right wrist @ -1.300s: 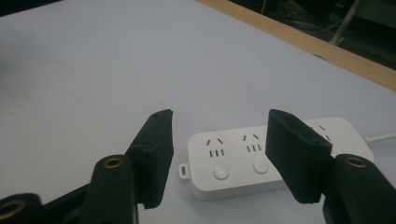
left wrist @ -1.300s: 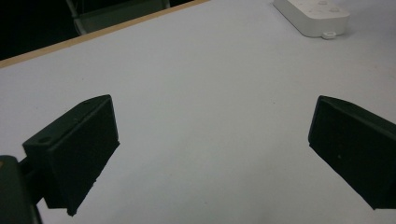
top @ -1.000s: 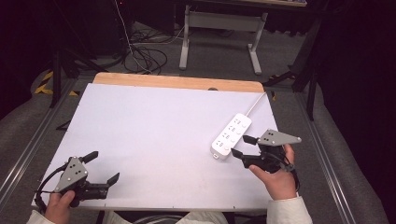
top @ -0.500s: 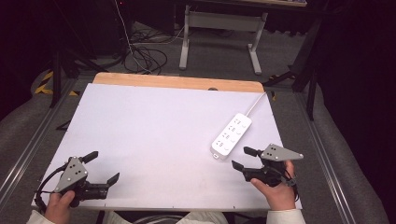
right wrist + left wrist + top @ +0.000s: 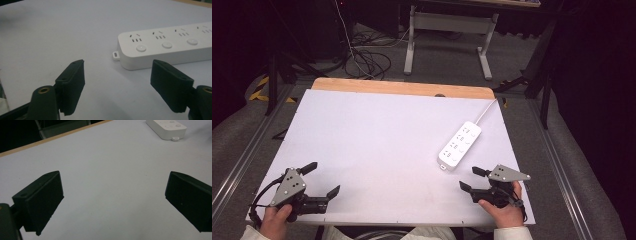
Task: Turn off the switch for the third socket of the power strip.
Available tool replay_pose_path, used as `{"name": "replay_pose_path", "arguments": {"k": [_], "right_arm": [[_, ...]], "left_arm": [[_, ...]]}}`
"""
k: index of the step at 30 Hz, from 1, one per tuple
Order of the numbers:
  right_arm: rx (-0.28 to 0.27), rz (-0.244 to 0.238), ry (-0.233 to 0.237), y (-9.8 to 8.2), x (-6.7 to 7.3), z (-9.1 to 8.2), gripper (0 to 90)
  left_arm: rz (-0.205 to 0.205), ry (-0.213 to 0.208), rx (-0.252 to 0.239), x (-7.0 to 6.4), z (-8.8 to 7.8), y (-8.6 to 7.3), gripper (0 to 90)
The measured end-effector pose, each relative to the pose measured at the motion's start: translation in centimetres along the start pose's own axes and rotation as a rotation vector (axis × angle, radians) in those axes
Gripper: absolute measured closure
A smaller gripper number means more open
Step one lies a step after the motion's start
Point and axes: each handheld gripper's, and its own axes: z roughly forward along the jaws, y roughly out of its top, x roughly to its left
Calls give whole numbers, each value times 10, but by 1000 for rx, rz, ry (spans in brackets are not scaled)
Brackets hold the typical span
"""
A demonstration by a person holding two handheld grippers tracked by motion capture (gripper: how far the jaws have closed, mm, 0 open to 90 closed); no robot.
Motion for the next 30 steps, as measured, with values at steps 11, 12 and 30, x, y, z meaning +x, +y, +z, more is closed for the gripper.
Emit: {"name": "replay_pose_path", "arguments": {"k": [11, 12, 30], "right_arm": [[58, 21, 4, -22, -2, 7, 258], [65, 21, 6, -23, -1, 7, 257], [29, -4, -32, -21, 1, 8, 263]], "left_arm": [[2, -4, 2, 0, 0, 0, 20], [2, -5, 4, 0, 0, 0, 20], [10, -19, 6, 0, 1, -1, 21]]}}
